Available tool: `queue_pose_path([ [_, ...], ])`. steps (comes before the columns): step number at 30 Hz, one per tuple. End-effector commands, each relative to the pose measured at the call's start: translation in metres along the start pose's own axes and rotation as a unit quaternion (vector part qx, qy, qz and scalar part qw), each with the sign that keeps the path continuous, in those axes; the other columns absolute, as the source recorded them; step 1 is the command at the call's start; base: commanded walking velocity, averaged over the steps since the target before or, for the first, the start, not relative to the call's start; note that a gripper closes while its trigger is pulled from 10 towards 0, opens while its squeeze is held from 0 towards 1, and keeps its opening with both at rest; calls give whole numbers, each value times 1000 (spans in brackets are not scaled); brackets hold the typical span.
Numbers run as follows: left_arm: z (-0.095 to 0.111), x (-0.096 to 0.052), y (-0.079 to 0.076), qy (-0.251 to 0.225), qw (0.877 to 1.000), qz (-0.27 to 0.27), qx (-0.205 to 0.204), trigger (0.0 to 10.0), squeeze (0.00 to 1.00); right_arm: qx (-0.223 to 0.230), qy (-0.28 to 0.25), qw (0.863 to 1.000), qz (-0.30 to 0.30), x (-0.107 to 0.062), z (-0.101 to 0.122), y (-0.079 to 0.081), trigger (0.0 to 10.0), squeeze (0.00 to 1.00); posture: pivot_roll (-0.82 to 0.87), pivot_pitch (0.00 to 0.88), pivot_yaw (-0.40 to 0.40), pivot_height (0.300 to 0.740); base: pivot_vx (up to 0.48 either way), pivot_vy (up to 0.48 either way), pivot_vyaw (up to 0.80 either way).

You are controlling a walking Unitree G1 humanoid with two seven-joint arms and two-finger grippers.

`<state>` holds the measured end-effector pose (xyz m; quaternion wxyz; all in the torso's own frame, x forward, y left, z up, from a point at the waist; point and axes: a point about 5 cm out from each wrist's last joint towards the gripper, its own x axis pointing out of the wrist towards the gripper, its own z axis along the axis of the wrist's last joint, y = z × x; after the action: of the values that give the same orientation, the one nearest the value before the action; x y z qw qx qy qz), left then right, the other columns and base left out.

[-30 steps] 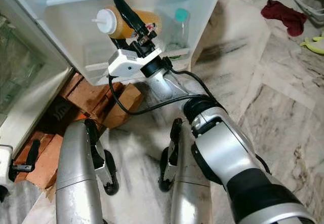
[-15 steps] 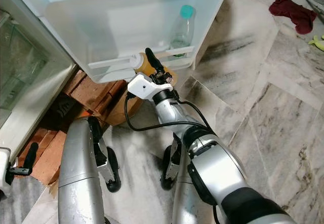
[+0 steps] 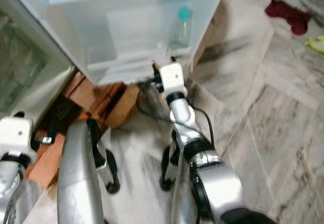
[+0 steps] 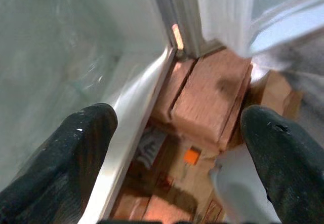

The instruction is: Restocking fridge

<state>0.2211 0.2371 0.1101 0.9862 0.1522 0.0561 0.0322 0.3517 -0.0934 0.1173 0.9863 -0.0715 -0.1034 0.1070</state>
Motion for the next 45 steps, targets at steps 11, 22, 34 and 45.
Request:
queue_pose_path([
  [11,-8,26,-30,-10,999,-13,-40,10000,0,76,24,995,-59,-59,-3,-6,10000,0,33,15,-46,512,0,0,0],
  [22,2,56,-26,-44,998,-9,-37,10000,0,78,18,994,-79,-55,16,-26,10000,0,26,0,-33,567,0,0,0],
  [34,-7,55,-25,-45,999,7,-30,10000,0,67,32,996,-47,-52,20,-25,10000,0,37,0,-62,637,0,0,0],
  [45,17,70,-33,-89,996,-9,-8,10000,0,52,24,998,11,-31,34,-28,10000,0,30,0,-40,697,0,0,0],
])
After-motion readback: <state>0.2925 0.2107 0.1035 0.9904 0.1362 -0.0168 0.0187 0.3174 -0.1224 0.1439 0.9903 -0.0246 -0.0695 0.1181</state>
